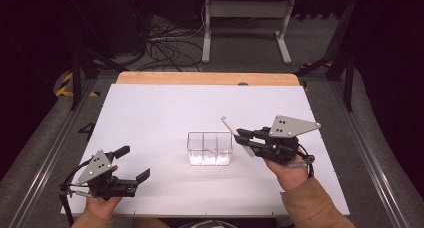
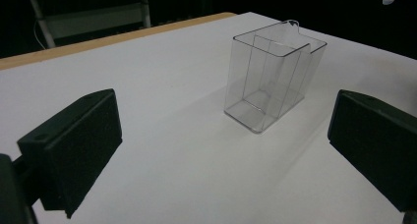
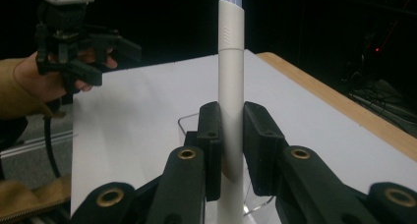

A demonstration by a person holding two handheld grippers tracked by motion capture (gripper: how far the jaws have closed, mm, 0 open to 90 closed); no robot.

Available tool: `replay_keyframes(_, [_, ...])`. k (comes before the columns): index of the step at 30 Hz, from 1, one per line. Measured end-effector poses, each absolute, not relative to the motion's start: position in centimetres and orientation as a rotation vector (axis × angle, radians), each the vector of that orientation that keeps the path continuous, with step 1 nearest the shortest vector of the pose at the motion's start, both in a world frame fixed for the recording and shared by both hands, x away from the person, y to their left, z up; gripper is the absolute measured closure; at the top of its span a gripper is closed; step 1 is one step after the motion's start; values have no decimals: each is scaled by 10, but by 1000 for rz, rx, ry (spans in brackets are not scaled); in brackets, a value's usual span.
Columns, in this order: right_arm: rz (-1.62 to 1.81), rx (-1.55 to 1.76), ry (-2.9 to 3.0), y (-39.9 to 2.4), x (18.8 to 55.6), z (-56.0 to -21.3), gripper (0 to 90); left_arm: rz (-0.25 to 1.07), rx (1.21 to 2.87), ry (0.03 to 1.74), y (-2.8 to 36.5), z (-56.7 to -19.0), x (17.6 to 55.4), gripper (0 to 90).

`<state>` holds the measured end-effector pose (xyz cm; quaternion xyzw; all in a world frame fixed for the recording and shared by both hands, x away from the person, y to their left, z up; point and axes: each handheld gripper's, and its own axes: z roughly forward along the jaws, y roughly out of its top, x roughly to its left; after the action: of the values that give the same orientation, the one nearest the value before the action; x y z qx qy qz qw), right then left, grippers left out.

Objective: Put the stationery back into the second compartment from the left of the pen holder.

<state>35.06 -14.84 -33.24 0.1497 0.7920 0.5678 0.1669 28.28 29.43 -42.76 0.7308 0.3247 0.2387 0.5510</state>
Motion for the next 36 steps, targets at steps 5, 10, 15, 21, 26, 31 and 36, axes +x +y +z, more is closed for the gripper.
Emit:
replay_keyframes(5, [1656, 501, 2174, -142, 353, -333, 785, 564, 1727, 768, 294, -428, 283, 6])
replay_keyframes(10, [1683, 542, 2127, -133, 356, -335, 785, 561, 1729, 767, 294, -428, 284, 7])
replay_keyframes(15, [1715, 531, 2094, -121, 360, -339, 785, 552, 1721, 772, 294, -429, 284, 8])
replay_keyframes(21, [1762, 539, 2075, -108, 368, -344, 785, 563, 1729, 760, 295, -429, 284, 8])
replay_keyframes(26, [1767, 528, 2069, -100, 373, -347, 785, 556, 1727, 765, 295, -429, 284, 8])
replay_keyframes(31, [1765, 523, 2075, -92, 378, -350, 785, 550, 1726, 768, 295, -430, 284, 8])
replay_keyframes(36, [1764, 518, 2079, -83, 382, -354, 785, 549, 1726, 768, 295, -430, 285, 8])
